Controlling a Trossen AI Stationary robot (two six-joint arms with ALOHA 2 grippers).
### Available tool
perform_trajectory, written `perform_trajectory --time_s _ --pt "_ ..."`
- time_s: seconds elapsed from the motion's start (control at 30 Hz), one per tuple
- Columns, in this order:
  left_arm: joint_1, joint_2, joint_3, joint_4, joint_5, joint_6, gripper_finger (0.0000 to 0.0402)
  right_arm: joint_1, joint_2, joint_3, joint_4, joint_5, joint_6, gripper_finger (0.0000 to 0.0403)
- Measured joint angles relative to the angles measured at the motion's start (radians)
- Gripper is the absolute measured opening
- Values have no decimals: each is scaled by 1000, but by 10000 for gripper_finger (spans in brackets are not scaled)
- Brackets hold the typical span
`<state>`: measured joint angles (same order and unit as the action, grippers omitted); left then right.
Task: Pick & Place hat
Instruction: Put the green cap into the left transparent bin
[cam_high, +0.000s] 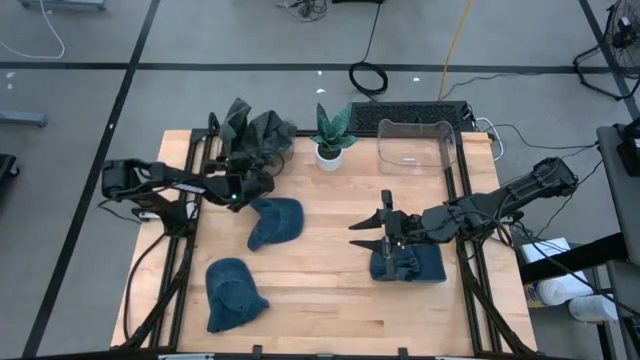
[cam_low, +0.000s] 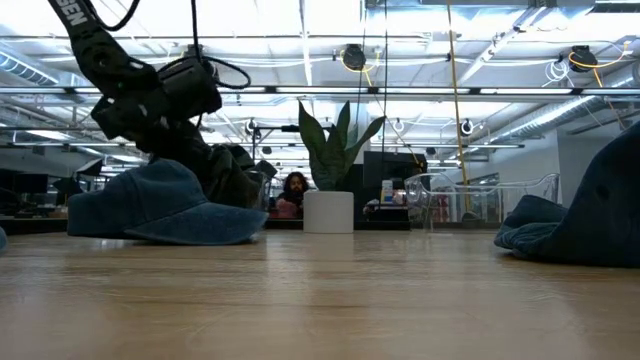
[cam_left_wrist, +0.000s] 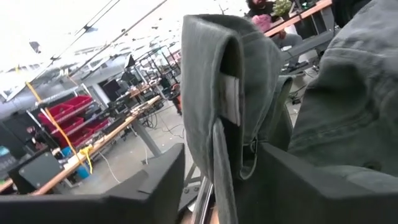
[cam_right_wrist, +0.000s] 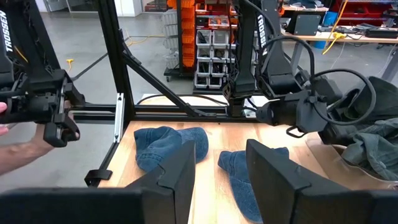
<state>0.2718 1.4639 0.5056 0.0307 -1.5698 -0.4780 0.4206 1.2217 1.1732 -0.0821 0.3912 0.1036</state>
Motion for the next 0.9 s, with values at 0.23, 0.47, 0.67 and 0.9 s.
perform_trajectory --time_s 0.23,0.47,0.67,0.9 --pt "-60 -65 0 0 0 99 273 0 0 0 0 0 0 130" --pt "-181 -128 0 -2 24 181 302 0 0 0 0 0 0 130" --pt "-301 -137 0 -4 32 368 302 0 0 0 0 0 0 130" --pt "-361 -137 0 190 3 696 287 0 0 0 0 0 0 130"
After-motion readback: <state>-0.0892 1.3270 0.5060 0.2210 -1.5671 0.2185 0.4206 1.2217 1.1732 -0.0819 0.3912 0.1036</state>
